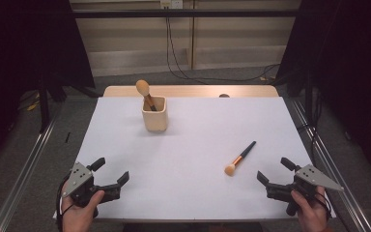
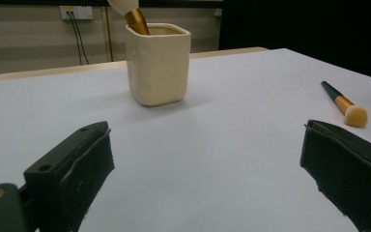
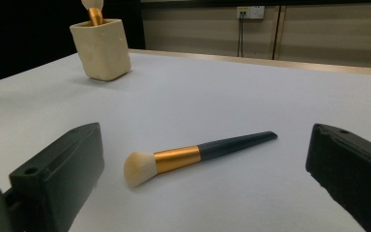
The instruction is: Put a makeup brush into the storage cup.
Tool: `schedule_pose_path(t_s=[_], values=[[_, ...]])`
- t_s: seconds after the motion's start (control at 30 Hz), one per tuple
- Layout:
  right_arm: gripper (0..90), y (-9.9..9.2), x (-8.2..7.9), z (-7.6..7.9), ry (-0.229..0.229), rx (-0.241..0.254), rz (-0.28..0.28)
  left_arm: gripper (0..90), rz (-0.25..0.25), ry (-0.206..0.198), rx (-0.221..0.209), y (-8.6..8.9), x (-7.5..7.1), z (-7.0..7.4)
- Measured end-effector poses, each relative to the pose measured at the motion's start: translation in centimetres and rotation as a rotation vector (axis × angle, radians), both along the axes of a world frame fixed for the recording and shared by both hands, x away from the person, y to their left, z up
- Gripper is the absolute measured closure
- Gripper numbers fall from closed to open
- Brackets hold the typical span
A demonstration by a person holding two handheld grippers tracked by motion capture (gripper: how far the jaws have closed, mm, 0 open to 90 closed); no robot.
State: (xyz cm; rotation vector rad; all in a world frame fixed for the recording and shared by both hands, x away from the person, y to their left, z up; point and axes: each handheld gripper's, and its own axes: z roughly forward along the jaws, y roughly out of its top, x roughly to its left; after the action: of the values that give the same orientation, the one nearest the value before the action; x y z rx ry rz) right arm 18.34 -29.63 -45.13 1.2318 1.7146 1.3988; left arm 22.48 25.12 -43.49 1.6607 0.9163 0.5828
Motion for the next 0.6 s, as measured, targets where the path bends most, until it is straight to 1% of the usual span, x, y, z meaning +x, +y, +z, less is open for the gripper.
schedule_pose_path(t_s=[0.03, 0.07, 0.2, 0.23, 0.37, 0.57, 0.6], values=[[0.0, 0.00, 0.00, 0.00, 0.000, 0.000, 0.000, 4.3, 0.002, -0.010, 0.002, 0.04, -0.05, 0.08], [0.0, 0.01, 0.00, 0.00, 0.001, 0.001, 0.001, 4.2, 0.007, -0.017, -0.005, 0.01, -0.10, 0.13], [0.0, -0.08, -0.07, 0.03, -0.001, 0.005, 0.001, 3.7, 0.015, -0.029, -0.004, 0.23, -0.32, 0.20], [0.0, -0.11, -0.10, 0.04, -0.001, 0.004, 0.001, 3.7, 0.021, -0.032, -0.010, 0.22, -0.36, 0.20], [0.0, -0.22, -0.09, 0.05, -0.004, 0.008, -0.001, 3.6, 0.013, -0.032, -0.001, 0.24, -0.27, 0.13], [0.0, -0.16, 0.02, 0.11, -0.005, 0.005, 0.005, 3.7, 0.024, -0.035, -0.013, 0.28, -0.31, 0.16], [0.0, -0.16, 0.05, 0.12, -0.006, 0.005, 0.006, 3.6, 0.016, -0.033, -0.004, 0.32, -0.29, 0.16]])
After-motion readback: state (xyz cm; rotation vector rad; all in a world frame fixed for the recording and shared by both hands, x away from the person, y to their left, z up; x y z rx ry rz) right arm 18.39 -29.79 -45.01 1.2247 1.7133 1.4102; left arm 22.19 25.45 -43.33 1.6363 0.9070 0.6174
